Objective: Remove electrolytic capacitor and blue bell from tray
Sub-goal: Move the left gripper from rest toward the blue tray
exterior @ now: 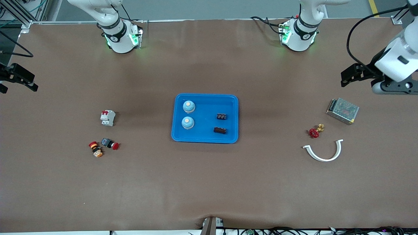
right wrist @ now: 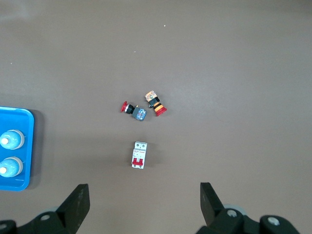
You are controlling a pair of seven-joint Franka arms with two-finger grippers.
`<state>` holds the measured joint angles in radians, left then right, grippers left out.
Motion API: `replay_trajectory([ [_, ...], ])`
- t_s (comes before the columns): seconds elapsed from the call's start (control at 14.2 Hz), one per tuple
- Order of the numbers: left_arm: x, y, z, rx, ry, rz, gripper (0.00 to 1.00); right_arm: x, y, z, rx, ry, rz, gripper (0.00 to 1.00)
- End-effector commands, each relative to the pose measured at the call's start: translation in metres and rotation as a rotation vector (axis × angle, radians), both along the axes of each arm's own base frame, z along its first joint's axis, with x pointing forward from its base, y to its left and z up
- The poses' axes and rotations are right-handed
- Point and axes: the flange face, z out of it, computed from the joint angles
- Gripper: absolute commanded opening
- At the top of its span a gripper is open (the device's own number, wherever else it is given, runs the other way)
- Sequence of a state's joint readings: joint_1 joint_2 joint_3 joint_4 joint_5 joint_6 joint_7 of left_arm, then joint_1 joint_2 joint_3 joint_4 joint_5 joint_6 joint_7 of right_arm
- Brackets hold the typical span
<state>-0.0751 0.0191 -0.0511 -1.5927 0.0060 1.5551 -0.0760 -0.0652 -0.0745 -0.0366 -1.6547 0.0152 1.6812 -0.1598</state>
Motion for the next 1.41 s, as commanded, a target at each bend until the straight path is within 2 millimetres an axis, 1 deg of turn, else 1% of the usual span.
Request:
replay_trajectory([
  [0.0, -0.002, -0.005, -0.039, -0.022, 0.013, 0.044, 1.00, 0.004, -0.003, 0.002, 0.004, 0.002, -0.009, 1.00],
  [0.14, -0.002, -0.015, -0.058, -0.028, 0.018, 0.091, 1.00, 0.005, -0.004, 0.001, 0.006, 0.007, -0.009, 1.00],
  [0.21, -0.002, -0.021, -0.065, -0.044, 0.034, 0.150, 1.00, 0.005, -0.004, 0.001, 0.007, 0.005, -0.010, 1.00],
  [0.28, -0.002, -0.024, -0.070, -0.050, 0.043, 0.239, 1.00, 0.005, -0.005, 0.001, 0.009, 0.005, -0.012, 1.00],
  [0.42, 0.000, -0.027, -0.075, -0.049, 0.050, 0.321, 1.00, 0.004, -0.010, 0.001, 0.010, 0.002, -0.021, 1.00],
  [0.56, -0.001, -0.041, -0.081, -0.045, 0.039, 0.418, 1.00, 0.005, -0.009, 0.001, 0.008, 0.000, -0.014, 1.00],
  [0.7, -0.001, -0.063, -0.096, -0.039, 0.035, 0.519, 1.00, 0.004, -0.007, 0.002, 0.002, 0.004, -0.010, 1.00],
  [0.77, -0.003, -0.077, -0.102, -0.036, 0.035, 0.564, 1.00, 0.004, -0.007, 0.002, 0.002, 0.001, -0.015, 1.00],
  [0.99, 0.001, -0.115, -0.121, -0.041, 0.027, 0.767, 1.00, 0.005, -0.001, 0.008, 0.006, -0.009, -0.007, 1.00],
  [1.06, 0.001, -0.130, -0.126, -0.045, 0.024, 0.832, 1.00, 0.006, 0.003, 0.012, 0.003, -0.020, 0.003, 1.00],
  [1.13, 0.001, -0.139, -0.127, -0.059, 0.011, 0.891, 1.00, 0.006, 0.004, 0.014, 0.006, -0.025, 0.002, 1.00],
  [1.2, 0.001, -0.153, -0.131, -0.072, 0.006, 0.938, 1.00, 0.010, 0.010, 0.009, 0.007, -0.018, 0.005, 1.00],
  [1.27, 0.000, -0.167, -0.135, -0.081, 0.006, 0.988, 1.00, 0.014, 0.028, 0.006, 0.012, -0.011, -0.001, 1.00],
  [1.34, -0.001, -0.178, -0.139, -0.087, 0.000, 1.036, 1.00, 0.016, 0.040, 0.006, 0.017, -0.012, -0.028, 1.00],
])
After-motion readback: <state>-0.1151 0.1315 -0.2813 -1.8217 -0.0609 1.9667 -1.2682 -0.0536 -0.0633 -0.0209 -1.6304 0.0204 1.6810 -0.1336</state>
